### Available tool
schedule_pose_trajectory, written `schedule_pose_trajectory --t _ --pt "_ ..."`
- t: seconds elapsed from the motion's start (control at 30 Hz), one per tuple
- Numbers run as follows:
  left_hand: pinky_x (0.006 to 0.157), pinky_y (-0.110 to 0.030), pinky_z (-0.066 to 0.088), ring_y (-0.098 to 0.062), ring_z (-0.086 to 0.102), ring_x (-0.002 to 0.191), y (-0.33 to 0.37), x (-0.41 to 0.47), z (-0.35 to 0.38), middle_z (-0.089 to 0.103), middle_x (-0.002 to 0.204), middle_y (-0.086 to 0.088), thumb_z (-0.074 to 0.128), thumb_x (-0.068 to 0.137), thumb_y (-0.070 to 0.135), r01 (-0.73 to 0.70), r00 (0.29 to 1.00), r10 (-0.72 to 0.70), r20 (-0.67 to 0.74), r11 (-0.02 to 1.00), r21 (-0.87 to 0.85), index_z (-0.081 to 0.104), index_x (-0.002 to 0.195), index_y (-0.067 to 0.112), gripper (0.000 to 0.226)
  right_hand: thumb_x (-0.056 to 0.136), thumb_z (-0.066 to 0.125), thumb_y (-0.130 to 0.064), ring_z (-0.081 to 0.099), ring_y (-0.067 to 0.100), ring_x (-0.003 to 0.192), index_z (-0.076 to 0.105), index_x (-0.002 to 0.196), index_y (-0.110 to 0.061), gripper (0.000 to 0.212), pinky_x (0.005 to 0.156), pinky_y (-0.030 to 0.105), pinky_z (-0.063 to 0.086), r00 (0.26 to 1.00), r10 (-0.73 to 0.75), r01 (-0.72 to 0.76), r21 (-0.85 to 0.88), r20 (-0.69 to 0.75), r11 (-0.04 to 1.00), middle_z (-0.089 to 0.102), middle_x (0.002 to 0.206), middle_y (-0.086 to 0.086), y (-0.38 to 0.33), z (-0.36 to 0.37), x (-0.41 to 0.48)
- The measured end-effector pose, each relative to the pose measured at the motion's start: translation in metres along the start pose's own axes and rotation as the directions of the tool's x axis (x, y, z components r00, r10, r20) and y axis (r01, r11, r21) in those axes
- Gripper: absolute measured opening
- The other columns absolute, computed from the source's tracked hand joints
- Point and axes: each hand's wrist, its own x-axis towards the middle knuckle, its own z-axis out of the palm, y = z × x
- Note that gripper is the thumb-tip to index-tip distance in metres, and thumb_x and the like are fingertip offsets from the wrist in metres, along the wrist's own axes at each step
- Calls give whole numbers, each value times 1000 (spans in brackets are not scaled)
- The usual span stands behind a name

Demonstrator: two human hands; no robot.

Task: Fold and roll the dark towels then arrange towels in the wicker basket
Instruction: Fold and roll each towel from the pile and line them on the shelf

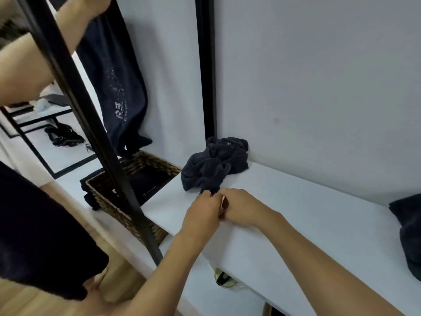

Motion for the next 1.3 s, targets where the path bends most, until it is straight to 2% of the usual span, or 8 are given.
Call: schedule_pose_trajectory --t 0.1,0.33,0.5,0.6,0.67,0.8,1.03,1.3 --pt "68 -32 48 -19 56 81 -6 0 -10 63 87 -1 55 83 0 -70 993 57 -100 989 -128 66 93 14 21 87 58 -7 63 22 96 60 112 -15 27 88 36 53 993 -54 61 61 -103 996 67 107 3 -5 9 1" --pt "69 -2 41 -1 59 75 10 19 -95 72 90 7 60 84 -3 -210 924 71 -376 916 -343 72 99 17 27 89 66 -25 58 18 78 63 83 -9 17 72 30 45 880 -151 226 118 -450 967 62 84 4 -34 -45 -7" --pt "55 -20 39 -19 55 66 40 63 -186 60 73 1 51 94 20 -122 912 45 -407 979 -166 69 87 11 21 96 55 -28 63 19 78 68 87 -7 27 72 29 49 726 -237 292 -22 -646 956 66 83 7 -78 -138 -18" --pt "53 -20 45 -18 56 62 71 87 -238 58 71 -3 48 91 18 -192 873 30 -488 939 -286 65 83 8 21 98 49 -21 63 19 68 64 89 -3 25 59 21 49 653 -210 359 53 -728 932 65 77 9 -102 -190 -32" --pt "66 -39 58 -28 65 71 89 97 -261 65 78 -14 49 90 13 -300 841 7 -541 838 -455 66 84 2 21 95 49 -20 56 17 62 61 86 -7 20 59 33 46 603 -213 387 48 -769 921 59 72 5 -114 -221 -42" --pt "64 -42 57 -20 61 61 117 109 -282 65 73 -10 53 90 11 -349 853 -36 -521 704 -619 69 85 1 20 92 60 -31 54 3 57 62 81 -18 17 55 16 41 639 -213 391 73 -739 918 60 71 -7 -118 -266 -67" --pt "67 -36 62 -26 70 76 149 116 -289 69 81 -7 52 94 8 -405 855 -21 -518 598 -692 69 85 9 19 91 60 -28 60 18 82 64 101 -6 25 80 37 49 810 -91 187 108 -580 976 66 91 7 -64 -285 -94" --pt "69 -35 62 -23 69 84 154 144 -315 67 87 -5 53 97 9 -426 828 -125 -546 492 -759 68 86 15 19 86 71 -34 67 18 77 69 90 -11 24 73 32 53 747 6 103 125 -665 987 71 87 6 -29 -311 -150"
